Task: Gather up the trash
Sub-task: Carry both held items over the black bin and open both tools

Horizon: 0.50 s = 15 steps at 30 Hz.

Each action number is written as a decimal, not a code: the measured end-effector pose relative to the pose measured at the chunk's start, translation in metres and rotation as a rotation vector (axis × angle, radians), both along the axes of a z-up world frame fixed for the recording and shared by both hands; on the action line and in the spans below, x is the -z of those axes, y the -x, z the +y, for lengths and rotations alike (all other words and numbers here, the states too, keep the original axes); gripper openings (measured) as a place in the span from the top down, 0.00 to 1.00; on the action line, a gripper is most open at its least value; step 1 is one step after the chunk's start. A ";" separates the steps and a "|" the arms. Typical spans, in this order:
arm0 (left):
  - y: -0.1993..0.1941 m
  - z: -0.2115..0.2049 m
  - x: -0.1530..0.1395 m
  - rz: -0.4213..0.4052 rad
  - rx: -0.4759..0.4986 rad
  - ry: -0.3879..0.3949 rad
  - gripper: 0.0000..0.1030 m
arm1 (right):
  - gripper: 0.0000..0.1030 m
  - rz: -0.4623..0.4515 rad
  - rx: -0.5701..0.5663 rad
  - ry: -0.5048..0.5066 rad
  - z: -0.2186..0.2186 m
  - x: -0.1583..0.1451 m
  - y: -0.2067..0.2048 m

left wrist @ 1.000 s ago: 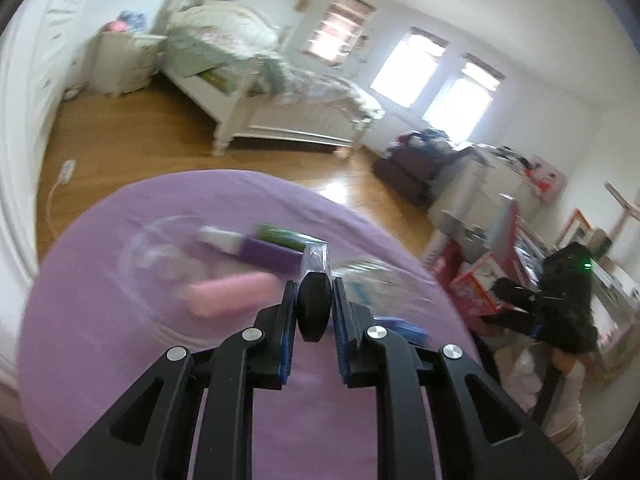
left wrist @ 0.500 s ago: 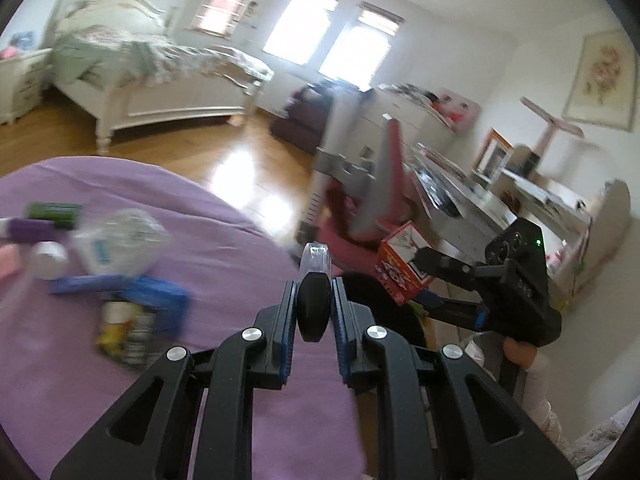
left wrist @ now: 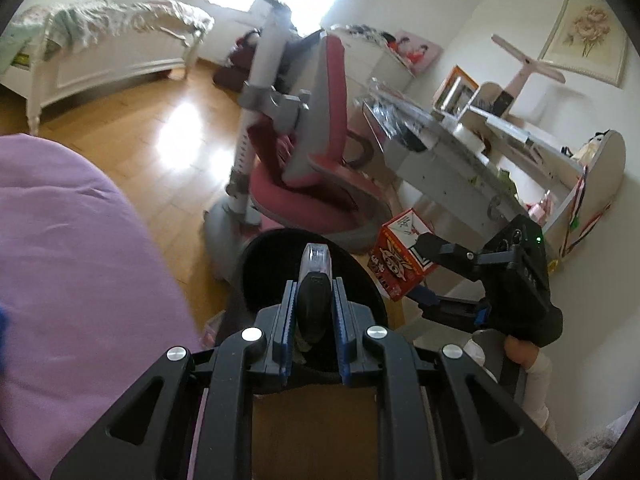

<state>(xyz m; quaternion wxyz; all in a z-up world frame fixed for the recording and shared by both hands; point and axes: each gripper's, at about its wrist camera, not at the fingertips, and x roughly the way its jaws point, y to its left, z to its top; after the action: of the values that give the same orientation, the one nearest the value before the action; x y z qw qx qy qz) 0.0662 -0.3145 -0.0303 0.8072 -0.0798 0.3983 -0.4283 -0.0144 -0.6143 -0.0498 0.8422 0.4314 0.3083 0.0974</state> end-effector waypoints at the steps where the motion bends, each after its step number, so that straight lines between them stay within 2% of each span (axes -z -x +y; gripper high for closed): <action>1: -0.003 -0.007 0.003 0.010 0.009 -0.003 0.83 | 0.14 0.007 0.008 -0.007 -0.004 0.003 0.000; 5: -0.012 -0.028 0.022 0.074 0.035 -0.011 0.83 | 0.14 0.045 0.048 -0.046 -0.025 0.025 0.003; 15: -0.021 -0.072 0.040 0.113 0.096 -0.042 0.83 | 0.14 0.106 0.110 -0.083 -0.040 0.052 0.003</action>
<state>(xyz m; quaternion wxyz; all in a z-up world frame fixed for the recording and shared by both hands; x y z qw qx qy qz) 0.0870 -0.3860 -0.0705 0.7634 -0.0676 0.4557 -0.4528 -0.0171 -0.6546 -0.1014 0.8101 0.4868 0.3240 0.0409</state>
